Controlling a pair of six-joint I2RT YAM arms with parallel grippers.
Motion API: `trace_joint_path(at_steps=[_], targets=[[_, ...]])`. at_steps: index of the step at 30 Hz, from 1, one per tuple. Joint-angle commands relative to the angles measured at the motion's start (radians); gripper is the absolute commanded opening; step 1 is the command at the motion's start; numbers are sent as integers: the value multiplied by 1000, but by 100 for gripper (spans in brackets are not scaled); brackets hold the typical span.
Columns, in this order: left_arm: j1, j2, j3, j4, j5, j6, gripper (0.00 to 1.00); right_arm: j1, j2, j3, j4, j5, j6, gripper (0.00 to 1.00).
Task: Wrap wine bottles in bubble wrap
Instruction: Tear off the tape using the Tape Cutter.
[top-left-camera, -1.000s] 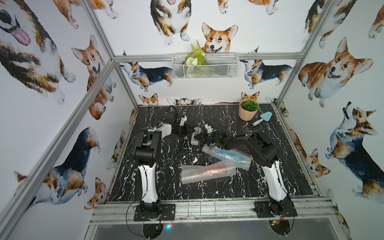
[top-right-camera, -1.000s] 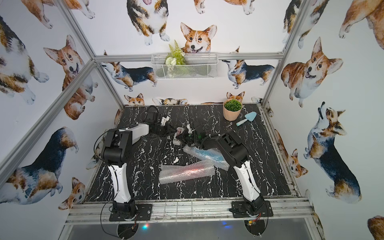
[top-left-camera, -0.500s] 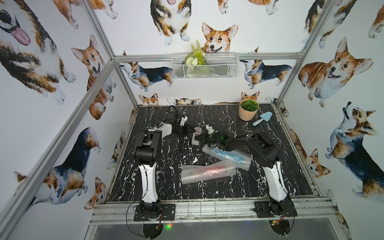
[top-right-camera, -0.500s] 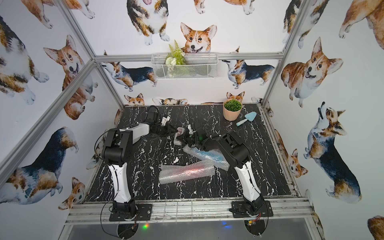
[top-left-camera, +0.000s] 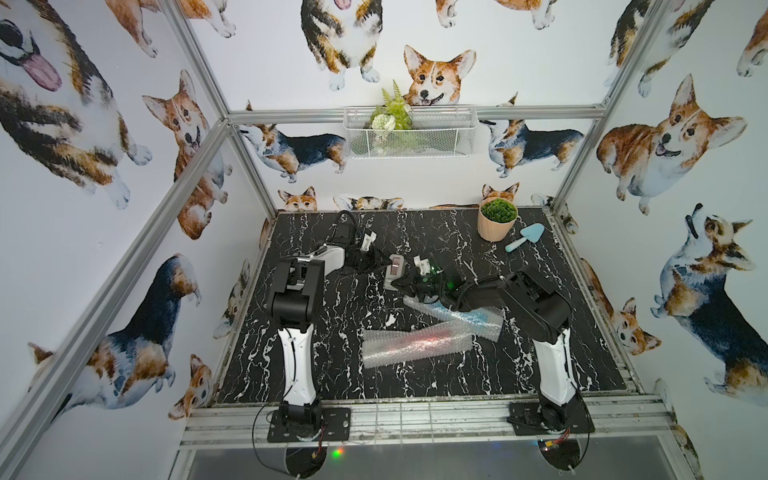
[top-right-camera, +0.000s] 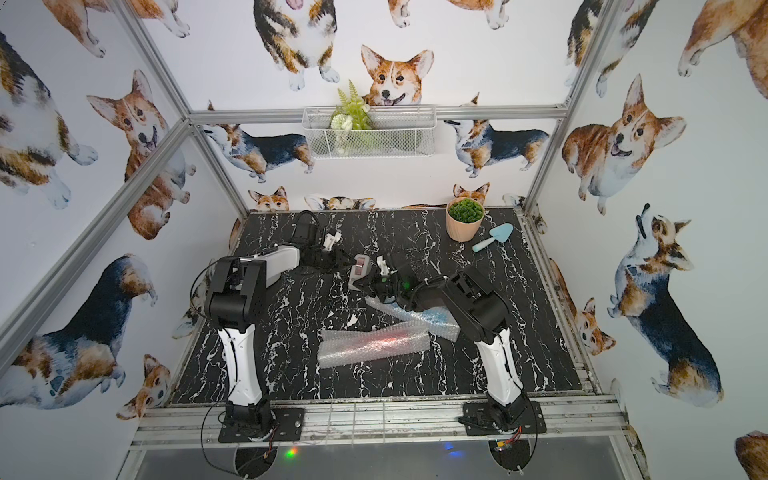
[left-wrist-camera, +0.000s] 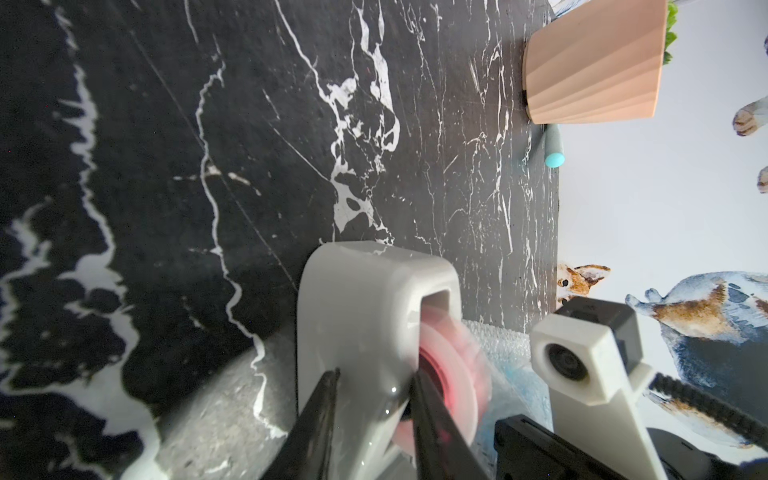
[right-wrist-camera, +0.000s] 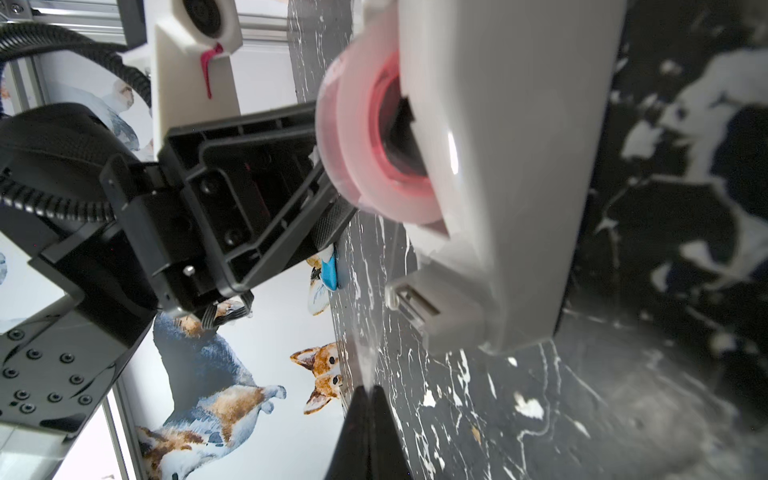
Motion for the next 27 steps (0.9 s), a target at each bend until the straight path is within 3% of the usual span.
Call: trace_joint_path(at_steps=[1,27], targets=[[-5,17,0,-76,-93,15,33,17,-9,-27,42,-22,110,0],[-9,41,21,-92,-82,31,33,46,29,88,-398,-30,-92,0]])
